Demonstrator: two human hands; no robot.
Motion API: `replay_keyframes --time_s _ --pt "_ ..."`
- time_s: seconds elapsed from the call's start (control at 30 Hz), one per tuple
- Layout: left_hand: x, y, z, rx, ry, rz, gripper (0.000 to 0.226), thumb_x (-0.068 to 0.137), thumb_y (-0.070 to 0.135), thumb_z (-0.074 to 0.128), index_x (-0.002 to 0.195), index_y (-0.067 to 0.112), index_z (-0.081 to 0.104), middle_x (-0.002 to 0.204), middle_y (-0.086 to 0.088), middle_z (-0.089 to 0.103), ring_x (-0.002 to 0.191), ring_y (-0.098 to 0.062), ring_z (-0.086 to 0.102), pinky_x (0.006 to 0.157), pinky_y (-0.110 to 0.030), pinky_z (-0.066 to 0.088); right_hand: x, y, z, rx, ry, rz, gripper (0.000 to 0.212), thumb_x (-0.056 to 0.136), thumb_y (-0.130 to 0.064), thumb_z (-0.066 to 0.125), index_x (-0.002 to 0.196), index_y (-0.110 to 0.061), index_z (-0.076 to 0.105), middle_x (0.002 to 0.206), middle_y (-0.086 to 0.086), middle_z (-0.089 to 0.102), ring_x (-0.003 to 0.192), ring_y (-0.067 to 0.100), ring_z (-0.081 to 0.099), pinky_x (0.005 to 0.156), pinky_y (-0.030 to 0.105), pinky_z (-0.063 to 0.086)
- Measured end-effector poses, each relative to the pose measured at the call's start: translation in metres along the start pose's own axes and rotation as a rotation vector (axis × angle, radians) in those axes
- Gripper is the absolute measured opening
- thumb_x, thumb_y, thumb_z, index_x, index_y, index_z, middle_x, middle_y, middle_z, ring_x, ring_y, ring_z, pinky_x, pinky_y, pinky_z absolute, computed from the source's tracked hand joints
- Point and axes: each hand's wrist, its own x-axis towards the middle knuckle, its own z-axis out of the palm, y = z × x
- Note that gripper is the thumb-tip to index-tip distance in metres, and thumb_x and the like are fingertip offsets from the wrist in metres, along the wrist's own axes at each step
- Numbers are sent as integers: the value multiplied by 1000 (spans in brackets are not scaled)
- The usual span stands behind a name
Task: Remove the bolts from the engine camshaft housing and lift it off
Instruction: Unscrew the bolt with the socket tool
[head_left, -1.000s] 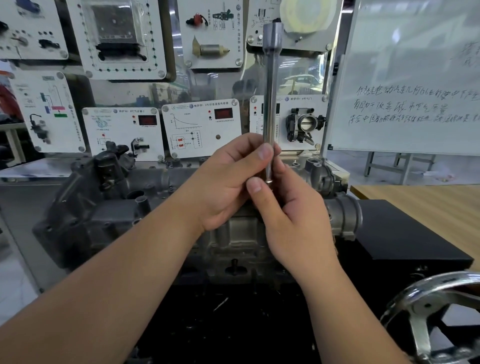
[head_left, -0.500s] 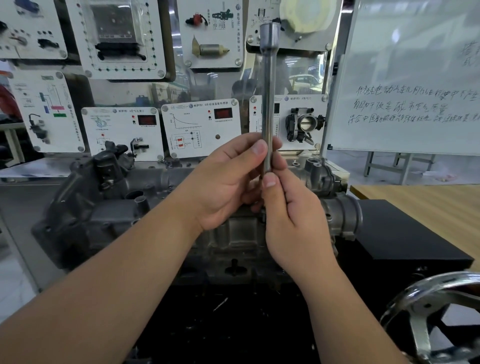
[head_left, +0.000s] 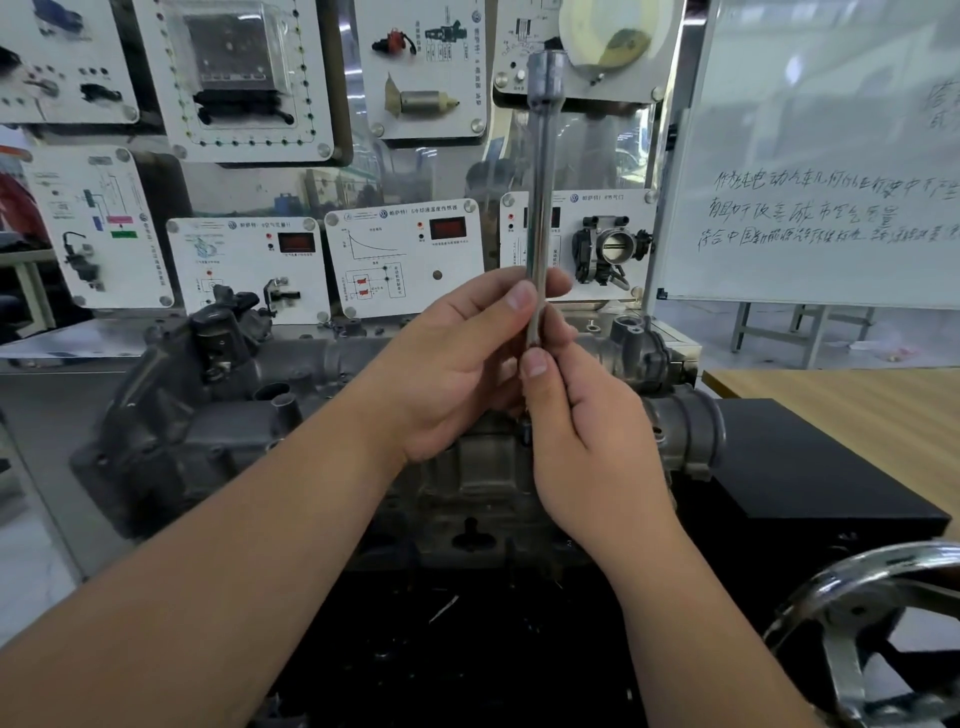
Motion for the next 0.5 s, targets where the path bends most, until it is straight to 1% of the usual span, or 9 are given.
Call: replay_keyframes --time_s 0.07,0.1,0.13,0.2,0.27,0.3,0.37,0.43,0.5 --pt "0 1 2 1 27 -11 25 91 32 54 84 33 79 78 7 70 86 -17 57 73 -35 41 0 0 1 10 6 1 48 98 -53 34 128 -27 61 94 -18 68 84 6 64 70 32 48" --pt "0 1 3 -11 46 -3 23 90 30 56 81 31 78 77 6 69 84 -17 57 74 -35 42 0 0 1 17 12 1 48 97 -56 36 131 -30 59 98 -20 69 90 6 66 74 34 52" --pt "1 0 3 -27 61 10 21 88 26 58 80 27 77 76 4 69 82 -16 58 76 -36 45 0 0 2 16 17 3 49 95 -60 39 132 -33 57 96 -26 68 91 5 65 75 35 53" --pt "0 -1 2 -50 56 45 12 87 18 59 84 17 70 75 1 68 78 -14 62 80 -32 50 0 0 4 14 37 8 50 91 -63 45 131 -35 56 91 -31 64 89 2 63 72 33 51" --pt "-1 -2 2 -52 38 68 7 88 15 57 88 14 65 74 1 68 74 -12 65 77 -30 52 -1 1 4 30 66 -4 43 92 -57 48 126 -33 60 87 -29 65 88 1 63 70 29 49" --pt "-1 -2 1 -56 38 65 10 88 15 57 88 15 67 75 1 69 73 -12 65 77 -30 52 -1 1 4 29 70 -10 40 94 -56 48 123 -34 61 85 -28 65 86 0 63 68 26 48" --pt "0 -1 0 -70 34 58 22 91 20 54 86 21 76 80 1 71 78 -13 66 81 -32 51 -1 1 2 25 57 -19 33 95 -56 44 113 -35 63 80 -27 64 79 -1 62 62 22 42" --pt "0 -1 0 -67 8 48 31 96 27 48 94 27 79 87 1 72 89 -17 63 90 -39 46 0 0 1 48 35 -19 29 96 -53 43 102 -34 63 77 -25 63 72 0 61 60 23 40" --pt "0 -1 -1 -54 0 31 34 98 28 46 99 30 80 88 3 73 96 -23 58 96 -48 35 0 -1 -1 85 17 -15 27 98 -48 45 105 -32 65 84 -23 66 73 2 63 62 31 48"
